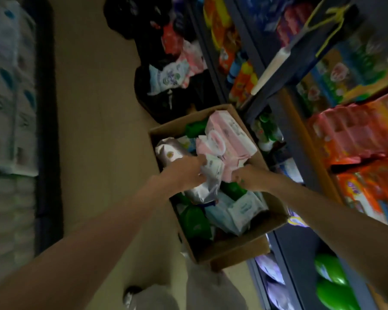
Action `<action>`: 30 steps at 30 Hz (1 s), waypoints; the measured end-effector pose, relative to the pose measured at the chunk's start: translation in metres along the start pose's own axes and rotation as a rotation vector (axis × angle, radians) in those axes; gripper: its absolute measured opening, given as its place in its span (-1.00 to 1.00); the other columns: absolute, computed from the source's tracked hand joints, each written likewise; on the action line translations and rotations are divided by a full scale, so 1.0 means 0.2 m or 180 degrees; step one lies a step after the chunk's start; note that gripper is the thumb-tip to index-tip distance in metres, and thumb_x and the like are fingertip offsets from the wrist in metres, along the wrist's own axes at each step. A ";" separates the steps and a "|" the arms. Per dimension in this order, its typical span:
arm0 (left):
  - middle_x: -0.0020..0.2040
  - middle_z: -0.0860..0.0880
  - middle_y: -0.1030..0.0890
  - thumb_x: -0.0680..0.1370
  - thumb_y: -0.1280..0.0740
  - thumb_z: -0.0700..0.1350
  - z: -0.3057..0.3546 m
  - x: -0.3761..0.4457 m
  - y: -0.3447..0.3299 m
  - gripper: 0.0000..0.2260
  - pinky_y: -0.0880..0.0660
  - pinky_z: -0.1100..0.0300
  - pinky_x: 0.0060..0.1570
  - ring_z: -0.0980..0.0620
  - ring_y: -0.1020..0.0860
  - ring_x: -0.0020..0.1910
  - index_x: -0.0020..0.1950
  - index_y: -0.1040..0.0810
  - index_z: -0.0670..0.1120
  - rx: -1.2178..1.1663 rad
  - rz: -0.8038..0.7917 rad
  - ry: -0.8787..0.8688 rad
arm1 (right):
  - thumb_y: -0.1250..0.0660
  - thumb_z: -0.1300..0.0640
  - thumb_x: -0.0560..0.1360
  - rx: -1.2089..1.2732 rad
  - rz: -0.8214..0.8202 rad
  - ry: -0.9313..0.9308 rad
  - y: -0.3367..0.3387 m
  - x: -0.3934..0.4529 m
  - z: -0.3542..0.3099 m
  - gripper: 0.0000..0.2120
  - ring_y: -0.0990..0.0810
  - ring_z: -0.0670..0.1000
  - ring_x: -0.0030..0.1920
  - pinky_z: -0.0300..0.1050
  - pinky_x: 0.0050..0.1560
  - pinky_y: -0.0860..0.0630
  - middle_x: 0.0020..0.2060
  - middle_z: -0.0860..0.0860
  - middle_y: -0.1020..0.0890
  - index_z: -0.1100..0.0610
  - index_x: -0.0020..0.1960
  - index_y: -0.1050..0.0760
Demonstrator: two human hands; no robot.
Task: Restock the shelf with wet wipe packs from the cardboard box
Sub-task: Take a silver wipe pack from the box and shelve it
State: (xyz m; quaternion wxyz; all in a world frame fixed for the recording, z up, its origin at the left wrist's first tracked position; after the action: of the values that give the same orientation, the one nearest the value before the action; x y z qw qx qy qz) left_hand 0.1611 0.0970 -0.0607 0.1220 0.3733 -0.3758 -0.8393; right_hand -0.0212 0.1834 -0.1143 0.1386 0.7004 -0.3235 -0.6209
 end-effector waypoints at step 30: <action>-0.25 0.06 -0.53 0.50 -0.37 -0.10 0.06 0.40 -0.20 -0.80 -0.38 0.54 -0.47 0.30 -0.51 -0.36 0.06 -0.51 -0.16 -0.2338 0.0333 0.0700 | -0.22 -0.05 0.55 0.4246 0.0428 0.0194 -0.05 0.21 0.17 -0.68 -0.53 -0.05 -0.23 -0.27 -0.26 -0.42 -0.21 0.04 -0.57 0.22 -0.05 -0.54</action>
State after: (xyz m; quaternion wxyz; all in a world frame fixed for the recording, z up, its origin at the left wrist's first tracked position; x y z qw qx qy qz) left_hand 0.1007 0.0918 -0.1261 0.3298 0.3729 -0.0534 -0.8656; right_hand -0.0510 0.1721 -0.1592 -0.2765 0.6316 -0.6768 -0.2579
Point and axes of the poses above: each hand's wrist, its own x-axis towards the middle knuckle, its own y-axis out of the back of the hand, z = x × y, the point moved 1 cm from there along x, towards the middle knuckle
